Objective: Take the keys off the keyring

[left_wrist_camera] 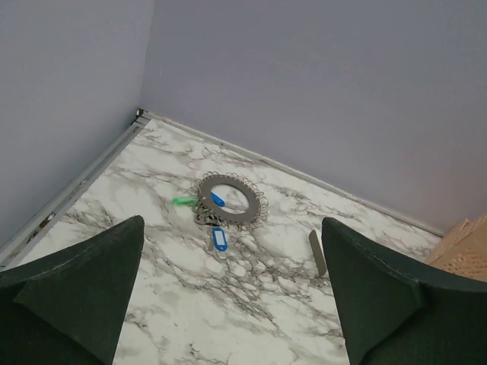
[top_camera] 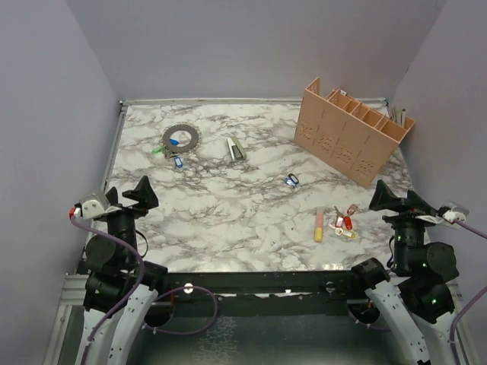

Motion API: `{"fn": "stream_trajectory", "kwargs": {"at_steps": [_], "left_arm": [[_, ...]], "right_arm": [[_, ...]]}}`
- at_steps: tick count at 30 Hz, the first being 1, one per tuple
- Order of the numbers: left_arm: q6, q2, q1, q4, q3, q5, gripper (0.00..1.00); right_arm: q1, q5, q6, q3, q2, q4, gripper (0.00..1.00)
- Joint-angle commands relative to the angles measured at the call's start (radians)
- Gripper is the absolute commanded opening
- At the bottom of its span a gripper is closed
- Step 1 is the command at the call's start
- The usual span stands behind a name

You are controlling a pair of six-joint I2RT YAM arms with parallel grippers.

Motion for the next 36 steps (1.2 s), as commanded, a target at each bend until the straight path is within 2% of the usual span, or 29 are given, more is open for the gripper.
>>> {"fn": "stream_trajectory", "kwargs": {"at_steps": [1,12,15,18,20,25,31,36], "left_arm": [[0.012,-0.015,-0.006,0.013,-0.006,-0.028,0.99],[0.000,0.026,0.007,0.015,-0.006,-0.013,0.99],[0.006,0.049,0.010,0.019,-0.004,0.038,0.99],[-0.009,0.096,0.011,0.016,0.013,0.088,0.99],[-0.020,0.152,0.011,0.016,0.027,0.122,0.99],[-0.066,0.383,0.011,0.021,0.079,0.212,0.99],[-0.102,0.822,0.011,0.022,0.239,0.362,0.99],[-0.018,1.156,0.012,-0.007,0.409,0.318,0.99]], "right_arm": [[0.004,0.021,-0.013,0.027,-0.094,0.009,1.00],[0.004,-0.014,0.036,0.083,-0.094,-0.007,1.00],[0.006,-0.136,-0.021,0.070,-0.096,-0.014,1.00],[0.005,-0.352,-0.106,0.053,-0.096,-0.009,1.00],[0.003,-0.404,-0.118,0.050,-0.096,-0.013,1.00],[0.006,-0.306,-0.047,0.042,-0.096,-0.049,1.00],[0.005,-0.276,-0.027,0.043,-0.097,-0.072,1.00],[0.005,-0.262,-0.026,0.045,-0.098,-0.083,1.00]]}}
